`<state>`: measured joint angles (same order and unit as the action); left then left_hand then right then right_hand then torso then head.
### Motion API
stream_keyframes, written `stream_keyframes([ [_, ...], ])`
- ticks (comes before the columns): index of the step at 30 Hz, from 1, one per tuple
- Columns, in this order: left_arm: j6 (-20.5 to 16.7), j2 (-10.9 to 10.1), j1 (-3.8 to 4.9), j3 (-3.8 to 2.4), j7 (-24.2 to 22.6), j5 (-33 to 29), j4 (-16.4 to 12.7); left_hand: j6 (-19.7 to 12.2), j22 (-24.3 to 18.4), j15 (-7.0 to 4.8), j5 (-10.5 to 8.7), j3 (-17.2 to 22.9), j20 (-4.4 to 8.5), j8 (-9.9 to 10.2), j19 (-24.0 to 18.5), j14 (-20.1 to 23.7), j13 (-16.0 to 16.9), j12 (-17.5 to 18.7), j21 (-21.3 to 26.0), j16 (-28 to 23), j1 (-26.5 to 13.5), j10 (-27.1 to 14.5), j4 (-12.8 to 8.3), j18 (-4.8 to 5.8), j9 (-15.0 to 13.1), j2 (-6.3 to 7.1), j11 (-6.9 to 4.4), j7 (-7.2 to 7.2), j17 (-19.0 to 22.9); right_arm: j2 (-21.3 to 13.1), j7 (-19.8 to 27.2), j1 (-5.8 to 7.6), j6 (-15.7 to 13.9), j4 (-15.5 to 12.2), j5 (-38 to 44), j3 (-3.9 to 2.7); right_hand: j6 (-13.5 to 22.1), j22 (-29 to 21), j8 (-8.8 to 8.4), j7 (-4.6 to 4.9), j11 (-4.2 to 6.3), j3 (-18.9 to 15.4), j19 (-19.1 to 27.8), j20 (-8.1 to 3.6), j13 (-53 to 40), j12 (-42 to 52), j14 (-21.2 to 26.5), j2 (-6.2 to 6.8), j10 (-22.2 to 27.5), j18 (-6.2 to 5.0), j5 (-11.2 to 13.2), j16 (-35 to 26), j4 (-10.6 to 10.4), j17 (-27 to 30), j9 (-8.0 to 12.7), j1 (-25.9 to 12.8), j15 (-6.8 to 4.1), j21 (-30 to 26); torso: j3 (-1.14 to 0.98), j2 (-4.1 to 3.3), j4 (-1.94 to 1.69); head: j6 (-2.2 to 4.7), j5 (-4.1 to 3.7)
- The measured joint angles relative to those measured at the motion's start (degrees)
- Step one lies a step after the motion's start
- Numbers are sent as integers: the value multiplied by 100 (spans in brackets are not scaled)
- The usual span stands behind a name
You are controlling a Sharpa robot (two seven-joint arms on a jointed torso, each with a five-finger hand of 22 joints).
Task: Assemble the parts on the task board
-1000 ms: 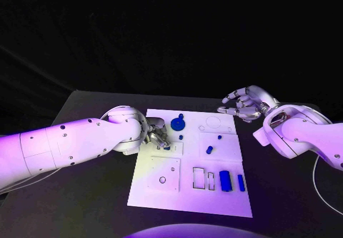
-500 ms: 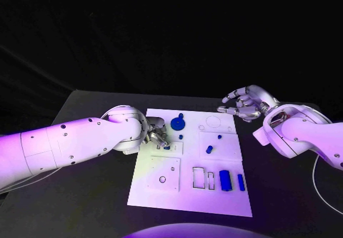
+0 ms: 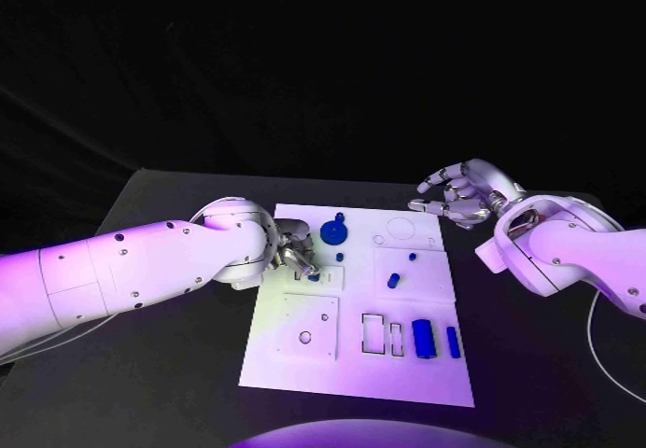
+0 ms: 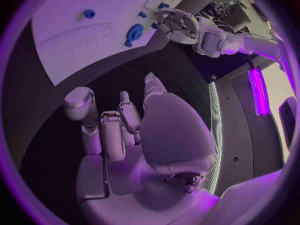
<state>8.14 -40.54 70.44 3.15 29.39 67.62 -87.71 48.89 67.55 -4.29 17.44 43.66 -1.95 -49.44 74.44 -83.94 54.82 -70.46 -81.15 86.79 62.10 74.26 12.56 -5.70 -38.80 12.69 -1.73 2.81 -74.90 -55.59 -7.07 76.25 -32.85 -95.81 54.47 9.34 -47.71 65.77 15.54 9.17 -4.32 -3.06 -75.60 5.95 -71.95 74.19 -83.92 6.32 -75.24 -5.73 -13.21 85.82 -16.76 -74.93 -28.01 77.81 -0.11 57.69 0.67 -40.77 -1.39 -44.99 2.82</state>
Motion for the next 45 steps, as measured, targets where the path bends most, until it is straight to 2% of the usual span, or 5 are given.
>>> stream_keyframes([
  [4,0,4,0,0,1,-7,5,18,0,-3,0,0,0,23,0,-3,10,-5,0,0,-67,20,0,0,2,-14,-20,-17,0,-1,0,0,-2,-2,0,0,0,0,0,0,0,0,0,0,0,0,0,0,0,0,0,0,0,0,0,0,0,0,1,0,-2,-4,-6],
  [6,0,6,0,1,2,-11,7,21,0,-21,-35,253,0,32,0,-21,17,-5,0,0,-117,20,-253,0,15,23,-20,-19,0,-1,0,0,-2,-2,0,0,0,-5,0,0,0,0,0,0,4,0,0,0,0,0,0,0,0,0,0,0,0,-14,1,1,-5,-4,-8],
  [27,1,19,0,1,10,-34,31,69,2,-42,-60,205,21,72,20,-1,60,-26,0,0,-269,42,-304,-1,10,3,-41,-46,0,-7,5,-1,-11,-7,0,0,0,-15,-1,0,0,0,0,0,13,0,0,0,0,0,0,0,0,2,2,0,0,-34,2,3,-5,-16,-5],
  [30,1,23,0,1,11,-36,35,93,2,-41,-81,277,21,88,20,-1,71,-26,0,0,-317,42,-421,-1,4,0,-41,-50,0,-7,6,-1,-13,-8,-1,0,0,-15,-1,0,0,0,0,0,12,0,0,0,0,0,0,0,0,2,2,0,0,-34,2,3,-5,-20,-5],
  [45,0,43,2,0,13,-45,59,141,18,-41,-95,232,21,122,20,0,115,-48,0,0,-422,45,-442,-1,3,-30,-37,-59,-4,-7,13,-4,-25,-8,-1,0,0,-15,-1,0,0,0,0,0,12,0,0,0,0,0,0,0,0,2,-2,0,0,-34,2,2,-2,-33,-15],
])
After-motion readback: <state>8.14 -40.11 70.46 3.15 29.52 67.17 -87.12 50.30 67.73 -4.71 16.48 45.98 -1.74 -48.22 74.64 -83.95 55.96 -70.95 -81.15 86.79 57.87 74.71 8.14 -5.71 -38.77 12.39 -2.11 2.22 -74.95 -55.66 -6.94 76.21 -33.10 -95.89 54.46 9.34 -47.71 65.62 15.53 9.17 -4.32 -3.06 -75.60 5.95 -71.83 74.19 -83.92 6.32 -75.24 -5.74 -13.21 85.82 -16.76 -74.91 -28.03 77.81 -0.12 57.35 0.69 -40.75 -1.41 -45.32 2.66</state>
